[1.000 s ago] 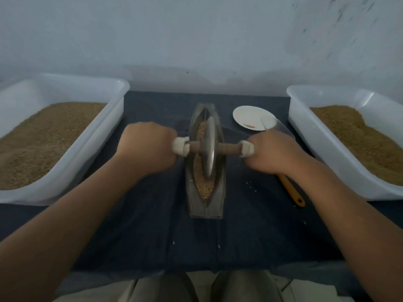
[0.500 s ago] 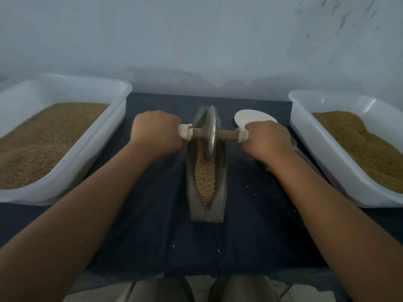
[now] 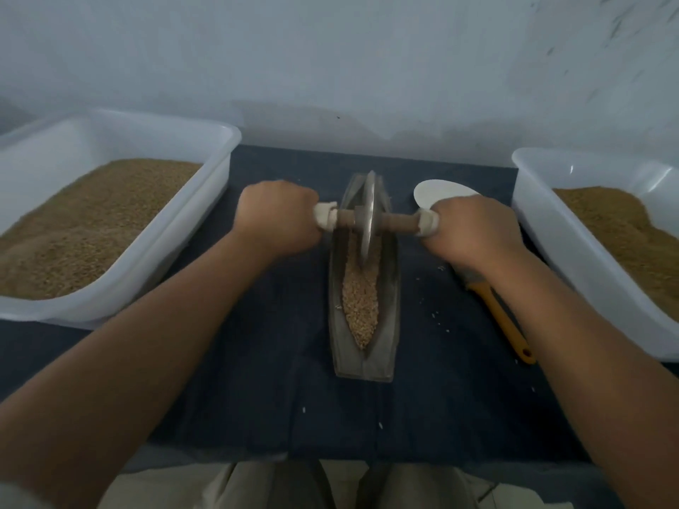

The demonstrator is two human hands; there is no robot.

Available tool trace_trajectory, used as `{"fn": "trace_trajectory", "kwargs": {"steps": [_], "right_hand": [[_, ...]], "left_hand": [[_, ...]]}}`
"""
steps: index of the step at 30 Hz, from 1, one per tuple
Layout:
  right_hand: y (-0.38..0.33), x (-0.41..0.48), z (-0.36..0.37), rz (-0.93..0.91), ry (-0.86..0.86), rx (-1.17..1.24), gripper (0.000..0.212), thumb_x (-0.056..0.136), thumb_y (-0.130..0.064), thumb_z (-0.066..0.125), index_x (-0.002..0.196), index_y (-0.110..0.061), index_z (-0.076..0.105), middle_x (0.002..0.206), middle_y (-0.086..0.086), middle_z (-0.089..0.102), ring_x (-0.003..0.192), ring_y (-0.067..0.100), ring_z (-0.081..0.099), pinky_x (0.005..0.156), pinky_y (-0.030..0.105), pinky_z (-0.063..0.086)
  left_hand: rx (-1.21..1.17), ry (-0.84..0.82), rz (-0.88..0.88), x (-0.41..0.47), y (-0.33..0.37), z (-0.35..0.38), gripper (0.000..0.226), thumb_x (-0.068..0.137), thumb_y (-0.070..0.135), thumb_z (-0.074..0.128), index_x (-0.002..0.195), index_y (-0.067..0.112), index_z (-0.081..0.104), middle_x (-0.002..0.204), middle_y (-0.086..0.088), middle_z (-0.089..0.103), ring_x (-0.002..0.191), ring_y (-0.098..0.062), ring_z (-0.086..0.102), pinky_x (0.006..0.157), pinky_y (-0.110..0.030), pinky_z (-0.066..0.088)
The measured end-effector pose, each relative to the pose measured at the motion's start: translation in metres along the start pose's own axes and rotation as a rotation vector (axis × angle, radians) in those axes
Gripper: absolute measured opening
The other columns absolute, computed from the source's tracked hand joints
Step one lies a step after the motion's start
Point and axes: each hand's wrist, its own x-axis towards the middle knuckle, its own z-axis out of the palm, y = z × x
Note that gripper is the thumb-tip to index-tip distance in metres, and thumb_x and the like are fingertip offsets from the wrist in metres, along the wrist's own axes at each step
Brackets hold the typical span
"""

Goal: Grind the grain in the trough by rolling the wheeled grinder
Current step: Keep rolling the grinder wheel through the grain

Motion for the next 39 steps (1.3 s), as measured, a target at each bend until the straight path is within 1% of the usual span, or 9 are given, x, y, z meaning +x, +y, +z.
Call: {"fn": "trace_trajectory", "kwargs": {"steps": [5, 9, 12, 19, 25, 29, 31, 36, 39], "right_hand": [[0.002, -0.001, 0.003, 0.037, -0.130, 0.018, 0.038, 0.095, -0.051, 0.045, 0.078, -0.021, 0.062, 0.081, -0.001, 0.065, 0.080, 0.027, 0.063, 0.066, 0.034, 0.043], [0.009, -0.048, -0.016, -0.106, -0.241, 0.118, 0.047, 0.070, -0.066, 0.027, 0.068, -0.031, 0.058, 0.065, -0.009, 0.061, 0.065, 0.009, 0.059, 0.057, 0.033, 0.044], [0.012, -0.058, -0.024, -0.161, -0.273, 0.147, 0.041, 0.064, -0.066, 0.033, 0.062, -0.033, 0.056, 0.060, -0.012, 0.061, 0.055, 0.003, 0.056, 0.050, 0.030, 0.039], [-0.002, -0.006, 0.008, 0.003, 0.176, 0.003, 0.044, 0.086, -0.054, 0.034, 0.069, -0.016, 0.050, 0.059, -0.003, 0.050, 0.054, 0.023, 0.047, 0.052, 0.028, 0.035], [0.005, -0.008, 0.006, 0.028, -0.163, 0.043, 0.040, 0.085, -0.055, 0.038, 0.077, -0.023, 0.061, 0.077, -0.006, 0.062, 0.079, 0.023, 0.064, 0.065, 0.034, 0.045], [0.014, -0.053, -0.010, -0.092, -0.358, 0.122, 0.053, 0.062, -0.070, 0.026, 0.069, -0.030, 0.060, 0.067, -0.010, 0.063, 0.065, 0.007, 0.061, 0.053, 0.031, 0.041], [0.015, -0.063, -0.007, -0.096, -0.329, 0.116, 0.050, 0.064, -0.070, 0.029, 0.068, -0.030, 0.059, 0.063, -0.011, 0.061, 0.060, 0.006, 0.059, 0.050, 0.030, 0.037], [0.000, -0.028, 0.014, 0.057, 0.058, -0.004, 0.047, 0.093, -0.062, 0.039, 0.073, -0.024, 0.055, 0.062, -0.008, 0.045, 0.065, 0.024, 0.049, 0.061, 0.033, 0.039], [-0.006, -0.001, 0.009, 0.130, 0.049, 0.025, 0.050, 0.086, -0.056, 0.025, 0.078, -0.016, 0.053, 0.068, -0.003, 0.056, 0.069, 0.028, 0.057, 0.066, 0.035, 0.051]], "left_hand": [[0.022, -0.060, 0.039, 0.006, 0.005, -0.018, 0.029, 0.081, 0.052, 0.055, 0.068, 0.026, 0.050, 0.071, 0.007, 0.057, 0.064, -0.022, 0.051, 0.063, -0.032, 0.041], [0.020, -0.059, 0.118, -0.053, -0.002, -0.023, 0.032, 0.084, 0.057, 0.056, 0.067, 0.030, 0.047, 0.062, 0.010, 0.050, 0.054, -0.013, 0.047, 0.053, -0.027, 0.035], [-0.015, 0.003, 0.133, -0.078, -0.008, -0.021, 0.040, 0.079, 0.061, 0.059, 0.061, 0.031, 0.041, 0.053, 0.012, 0.044, 0.046, -0.008, 0.039, 0.048, -0.023, 0.022], [-0.035, -0.080, -0.028, -0.001, -0.002, 0.000, 0.031, 0.081, 0.054, 0.058, 0.068, 0.026, 0.056, 0.067, 0.008, 0.056, 0.062, -0.021, 0.055, 0.060, -0.030, 0.041], [0.020, -0.127, 0.069, 0.001, 0.000, -0.015, 0.023, 0.079, 0.049, 0.054, 0.071, 0.028, 0.059, 0.068, 0.008, 0.057, 0.060, -0.018, 0.056, 0.056, -0.030, 0.041], [0.095, -0.002, 0.232, -0.052, -0.004, -0.024, 0.032, 0.070, 0.053, 0.063, 0.058, 0.032, 0.043, 0.050, 0.013, 0.043, 0.042, -0.007, 0.040, 0.046, -0.020, 0.023], [0.107, 0.050, 0.244, -0.056, -0.006, -0.025, 0.035, 0.067, 0.053, 0.066, 0.055, 0.032, 0.040, 0.046, 0.014, 0.038, 0.039, -0.005, 0.036, 0.046, -0.017, 0.019], [-0.011, -0.195, 0.097, -0.002, -0.005, -0.015, 0.027, 0.081, 0.052, 0.059, 0.069, 0.028, 0.058, 0.068, 0.009, 0.059, 0.061, -0.015, 0.056, 0.056, -0.029, 0.038], [-0.013, -0.210, 0.059, 0.023, -0.003, -0.012, 0.022, 0.079, 0.047, 0.060, 0.073, 0.025, 0.062, 0.074, 0.006, 0.064, 0.068, -0.021, 0.060, 0.062, -0.032, 0.043]]}}
